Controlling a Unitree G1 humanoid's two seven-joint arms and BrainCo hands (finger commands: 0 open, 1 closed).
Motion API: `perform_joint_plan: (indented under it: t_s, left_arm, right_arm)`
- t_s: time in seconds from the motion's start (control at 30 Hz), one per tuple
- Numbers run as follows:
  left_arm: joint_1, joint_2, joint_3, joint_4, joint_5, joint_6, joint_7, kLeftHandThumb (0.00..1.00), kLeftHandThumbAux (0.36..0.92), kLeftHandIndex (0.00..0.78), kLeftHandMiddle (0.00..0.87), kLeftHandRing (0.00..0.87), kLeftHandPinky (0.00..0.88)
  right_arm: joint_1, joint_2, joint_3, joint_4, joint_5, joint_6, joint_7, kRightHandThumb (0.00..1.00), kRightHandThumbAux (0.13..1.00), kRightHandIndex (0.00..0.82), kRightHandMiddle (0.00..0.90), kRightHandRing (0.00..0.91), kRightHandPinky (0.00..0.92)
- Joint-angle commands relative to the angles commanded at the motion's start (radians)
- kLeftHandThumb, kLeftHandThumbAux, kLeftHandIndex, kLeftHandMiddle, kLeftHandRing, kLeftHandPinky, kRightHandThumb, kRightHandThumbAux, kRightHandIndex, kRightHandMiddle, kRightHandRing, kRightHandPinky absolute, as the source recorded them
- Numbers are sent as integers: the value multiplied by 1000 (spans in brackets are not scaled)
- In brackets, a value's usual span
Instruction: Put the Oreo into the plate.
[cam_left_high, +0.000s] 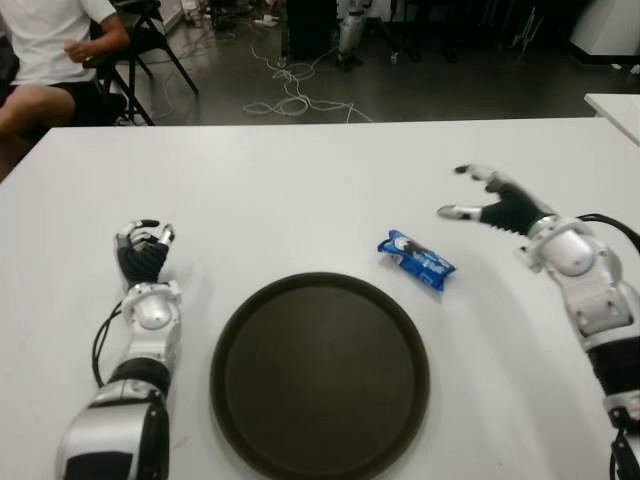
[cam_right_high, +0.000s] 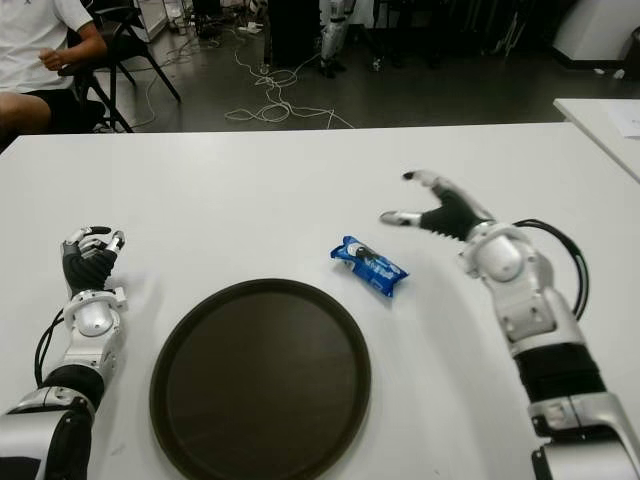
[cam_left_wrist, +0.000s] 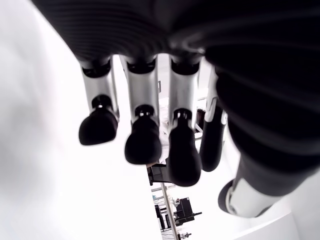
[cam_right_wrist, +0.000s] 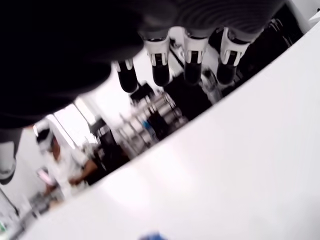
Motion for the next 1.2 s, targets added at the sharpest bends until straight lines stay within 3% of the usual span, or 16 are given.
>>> perform_joint_plan:
  t_s: [0.27,0.57,0.87,1.2]
  left_arm:
    - [1,2,-7,0,4,0,0,702,718,434,746,760,777]
    - [1,7,-11,1,0,0,-12,703,718,435,751,766,783]
    - [5,8,-12,-1,-1,-7,-14,703,718,435,754,767,781]
    - [4,3,-13,-7,2,-3,-2,701,720,434,744,763,778]
  right_arm:
    - [-1,-10,32,13,-28,1,19,0,400,0,0,0,0]
    - [-13,-11,39,-38,-41,86,91,0,404,0,0,0,0]
    - [-4,-35,67,-128,-76,146,166,0,422,0,0,0,0]
    - [-17,-36,89,-132,-96,147,198,0,462,0,0,0,0]
